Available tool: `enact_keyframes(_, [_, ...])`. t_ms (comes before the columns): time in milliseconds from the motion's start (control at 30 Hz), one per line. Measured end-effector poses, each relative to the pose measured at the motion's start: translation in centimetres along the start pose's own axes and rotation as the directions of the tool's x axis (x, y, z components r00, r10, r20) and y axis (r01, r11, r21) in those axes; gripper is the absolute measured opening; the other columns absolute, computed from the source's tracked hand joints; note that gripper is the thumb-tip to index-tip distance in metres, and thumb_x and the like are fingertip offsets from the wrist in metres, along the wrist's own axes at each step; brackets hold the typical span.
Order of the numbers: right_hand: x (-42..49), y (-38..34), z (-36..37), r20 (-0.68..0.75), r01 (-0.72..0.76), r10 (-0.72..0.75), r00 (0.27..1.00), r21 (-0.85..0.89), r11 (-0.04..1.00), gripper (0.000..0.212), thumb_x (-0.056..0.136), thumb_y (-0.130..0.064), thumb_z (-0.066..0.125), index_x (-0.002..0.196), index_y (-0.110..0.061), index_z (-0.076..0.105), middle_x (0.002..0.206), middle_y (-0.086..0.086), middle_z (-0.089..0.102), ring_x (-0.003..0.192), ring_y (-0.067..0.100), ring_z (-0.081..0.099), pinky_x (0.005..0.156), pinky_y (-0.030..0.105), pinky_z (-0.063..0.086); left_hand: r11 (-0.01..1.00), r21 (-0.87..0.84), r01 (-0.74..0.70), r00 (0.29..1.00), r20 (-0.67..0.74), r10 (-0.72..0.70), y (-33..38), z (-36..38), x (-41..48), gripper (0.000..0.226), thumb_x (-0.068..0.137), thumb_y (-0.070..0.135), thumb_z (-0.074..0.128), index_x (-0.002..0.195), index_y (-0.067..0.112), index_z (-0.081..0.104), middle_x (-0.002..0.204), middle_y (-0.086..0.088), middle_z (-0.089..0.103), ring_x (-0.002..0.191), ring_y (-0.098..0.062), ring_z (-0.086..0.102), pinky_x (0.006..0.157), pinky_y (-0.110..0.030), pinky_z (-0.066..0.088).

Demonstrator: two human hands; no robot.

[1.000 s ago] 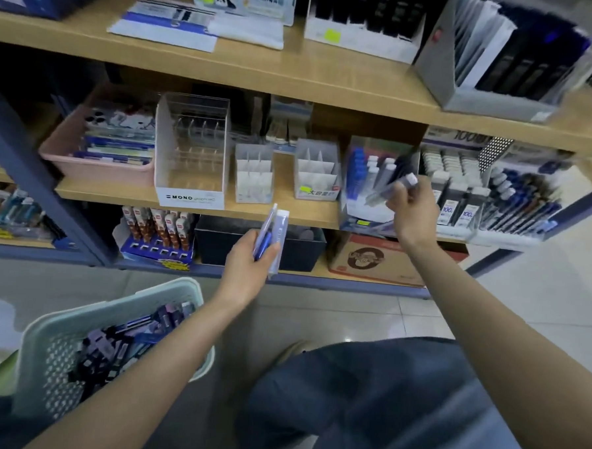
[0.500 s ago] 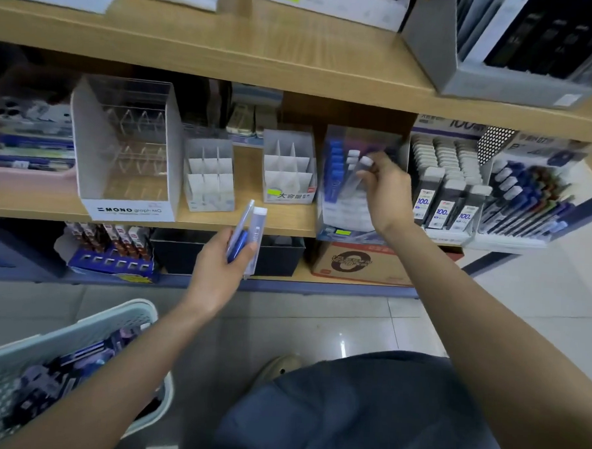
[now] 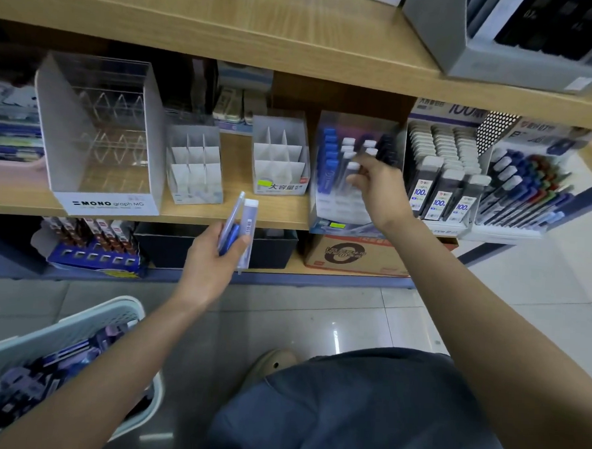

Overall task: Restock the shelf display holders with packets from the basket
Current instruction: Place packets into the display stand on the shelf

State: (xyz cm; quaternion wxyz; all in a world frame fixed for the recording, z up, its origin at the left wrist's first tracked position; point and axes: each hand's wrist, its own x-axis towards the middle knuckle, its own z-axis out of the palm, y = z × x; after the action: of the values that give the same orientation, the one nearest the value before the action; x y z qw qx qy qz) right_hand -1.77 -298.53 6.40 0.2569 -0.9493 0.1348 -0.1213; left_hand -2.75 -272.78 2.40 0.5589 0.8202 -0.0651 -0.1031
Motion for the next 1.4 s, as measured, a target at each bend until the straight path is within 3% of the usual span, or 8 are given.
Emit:
enact_keyframes(167, [-0.2,-0.2,-0.2,-0.048,-0.065,0.068,0.997,0.069,0.995,0.022,0.088,-0.008,0.062,0.109,0.000,0.061,0.084,0.008,0.063,0.077,0.018,0.056,0.078,0.033,0.048,1.000,-0.028,0.009,1.000,0.013,-0.008,0.5,0.1,0.0,0.014,0.093,0.021,0.054,0.102,0.010,0.057,0.079,0.009,0.053,0.072,-0.004,0.051,0.055,-0.007,0.040])
enact_keyframes(367, [-3.1,-2.9,0.0,-0.259,-0.033,0.084,0.962,0.196,0.980,0.020,0.090,-0.023,0.062,0.097,-0.017,0.044,0.078,-0.009,0.047,0.067,0.003,0.048,0.063,0.018,0.039,0.995,-0.104,-0.001,0.998,0.067,0.008,1.6,0.5,-0.5,0.014,0.093,0.018,0.054,0.099,0.007,0.058,0.070,0.007,0.050,0.059,-0.006,0.047,0.050,-0.008,0.038])
enact_keyframes(567, [-6.9,-8.2,1.4,0.311,-0.185,0.021,0.950,0.508,0.842,0.010,0.091,-0.026,0.060,0.089,-0.017,0.059,0.077,-0.007,0.059,0.069,0.008,0.056,0.058,0.018,0.047,0.983,-0.184,-0.024,0.982,0.181,0.058,3.0,1.4,-1.1,0.010,0.093,0.014,0.054,0.092,0.005,0.057,0.061,0.009,0.043,0.049,-0.002,0.042,0.053,-0.018,0.033])
enact_keyframes(733, [-6.8,-6.9,0.3,0.164,-0.171,0.089,0.983,0.601,0.781,0.008,0.090,-0.013,0.061,0.082,-0.014,0.060,0.079,0.009,0.062,0.069,0.017,0.060,0.063,0.026,0.053,0.986,-0.160,-0.050,0.970,0.228,0.086,3.6,1.5,-1.0,0.014,0.094,0.020,0.052,0.103,0.011,0.059,0.066,0.011,0.050,0.057,-0.002,0.045,0.060,-0.022,0.037])
enact_keyframes(833, [-5.0,-4.1,-2.1,-0.112,-0.062,0.141,0.984,0.527,0.848,0.008,0.089,-0.015,0.062,0.089,-0.020,0.057,0.080,0.005,0.066,0.072,0.020,0.065,0.069,0.032,0.054,0.991,-0.135,-0.020,0.965,0.256,0.054,3.7,1.1,-0.6,0.019,0.094,0.026,0.051,0.112,0.020,0.052,0.082,0.007,0.058,0.059,0.000,0.050,0.063,-0.022,0.039])
enact_keyframes(967, [-2.6,-1.2,-3.8,-0.300,-0.057,0.146,0.943,0.289,0.956,0.017,0.089,-0.009,0.061,0.105,-0.004,0.058,0.074,0.001,0.064,0.057,0.007,0.058,0.056,0.011,0.043,0.990,-0.139,0.017,0.969,0.248,0.018,3.5,1.6,-0.1,0.019,0.093,0.028,0.052,0.109,0.021,0.043,0.084,0.005,0.060,0.061,-0.002,0.050,0.063,-0.024,0.040])
enact_keyframes(1167, [-0.7,0.2,-2.2,-0.229,-0.087,0.114,0.967,0.127,0.988,0.023,0.091,-0.008,0.057,0.114,-0.002,0.057,0.083,0.010,0.065,0.075,0.025,0.062,0.060,0.024,0.042,0.978,-0.200,0.053,0.970,0.245,-0.003,3.6,2.2,-0.2,0.014,0.095,0.023,0.051,0.103,0.012,0.046,0.083,0.002,0.060,0.055,-0.007,0.044,0.049,-0.014,0.041])
enact_keyframes(1400, [0.4,-0.5,-3.3,-0.124,-0.085,0.092,0.988,0.058,0.995,0.018,0.086,0.003,0.054,0.103,-0.002,0.058,0.067,0.008,0.054,0.045,0.017,0.046,0.039,0.011,0.031,0.984,-0.179,0.019,0.973,0.229,0.023,3.3,2.2,0.0,0.012,0.094,0.023,0.052,0.098,0.012,0.049,0.081,-0.001,0.060,0.048,0.000,0.046,0.047,-0.013,0.042])
